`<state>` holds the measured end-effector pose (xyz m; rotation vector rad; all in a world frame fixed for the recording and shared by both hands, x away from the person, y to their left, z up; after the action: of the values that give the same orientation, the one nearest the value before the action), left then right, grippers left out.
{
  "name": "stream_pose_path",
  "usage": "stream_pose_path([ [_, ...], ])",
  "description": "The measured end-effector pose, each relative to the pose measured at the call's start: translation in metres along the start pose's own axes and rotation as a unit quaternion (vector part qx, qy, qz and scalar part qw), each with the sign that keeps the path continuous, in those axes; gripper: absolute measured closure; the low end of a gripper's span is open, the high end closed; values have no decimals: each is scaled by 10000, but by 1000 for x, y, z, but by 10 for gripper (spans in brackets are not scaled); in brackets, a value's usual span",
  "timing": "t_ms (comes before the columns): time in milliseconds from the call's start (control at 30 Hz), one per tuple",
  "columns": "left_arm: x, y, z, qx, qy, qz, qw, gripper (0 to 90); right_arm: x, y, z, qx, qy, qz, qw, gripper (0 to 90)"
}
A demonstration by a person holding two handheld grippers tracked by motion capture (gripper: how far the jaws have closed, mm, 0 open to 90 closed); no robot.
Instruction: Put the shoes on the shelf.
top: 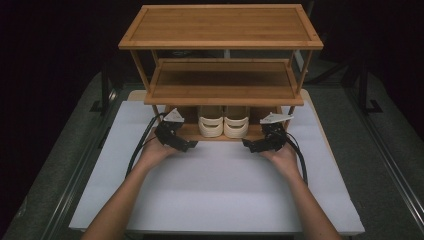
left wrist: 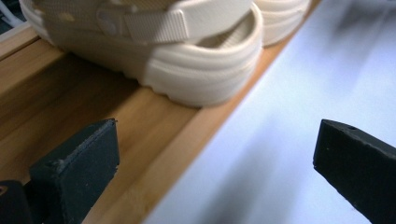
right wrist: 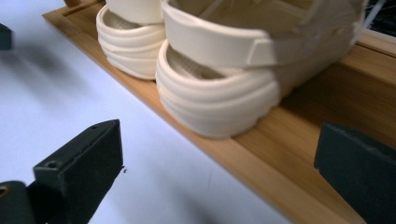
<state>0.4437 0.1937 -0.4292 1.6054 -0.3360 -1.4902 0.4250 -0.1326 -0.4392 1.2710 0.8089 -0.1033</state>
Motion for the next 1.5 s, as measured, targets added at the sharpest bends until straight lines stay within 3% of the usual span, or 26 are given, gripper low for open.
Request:
stream_pose_path([
  [367, -44, -30, 24, 58, 90, 131, 9999, 1, -41, -28, 13, 35, -168, 86, 9998, 11],
  [500, -63, -47, 35, 71, 165, 142, 9997, 1, -62, -47, 17, 50, -290, 31, 9996, 11],
  [733, -83, -73, 48, 5, 266, 116, 9996, 1, -85, -73, 21, 97, -380, -31, 9992, 11],
  [767, -89, -85, 53, -61, 277, 80, 9996, 1, -94, -83, 23, 118, -413, -70, 9991, 11],
  [800, -89, -85, 53, -61, 277, 80, 9996, 1, -94, -83, 23, 118, -413, -70, 9991, 11],
  [967, -101, -122, 67, -313, 427, -56, 9986, 1, -117, -109, 29, 220, -488, -216, 9983, 11],
  [1000, -101, -122, 67, -313, 427, -56, 9986, 1, -117, -109, 29, 220, -488, -216, 9983, 11],
  [1033, -105, -133, 72, -399, 484, -68, 9980, 0, -122, -118, 29, 192, -544, -336, 9978, 11],
  [1067, -105, -133, 72, -399, 484, -68, 9980, 1, -122, -118, 29, 192, -544, -336, 9978, 11],
  [1300, -120, -172, 84, -609, 779, -202, 9949, 0, -131, -146, 31, 62, -776, -842, 9934, 10],
  [1467, -120, -177, 83, -688, 782, -203, 9944, 0, -129, -148, 32, 128, -745, -905, 9930, 11],
  [1500, -120, -178, 81, -808, 681, -205, 9942, 0, -130, -148, 32, 136, -742, -888, 9932, 11],
])
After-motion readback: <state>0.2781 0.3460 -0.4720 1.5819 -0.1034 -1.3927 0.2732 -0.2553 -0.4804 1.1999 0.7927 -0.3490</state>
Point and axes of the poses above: each handheld gripper's, and its own axes: x roughly forward along the jaws, y roughly out of its top, z roughly to its right, the point moved 3 cm from there along x, roughly forward along the jaws, and after that the axes turned 13 degrees about -y, right-handed, at the moved point
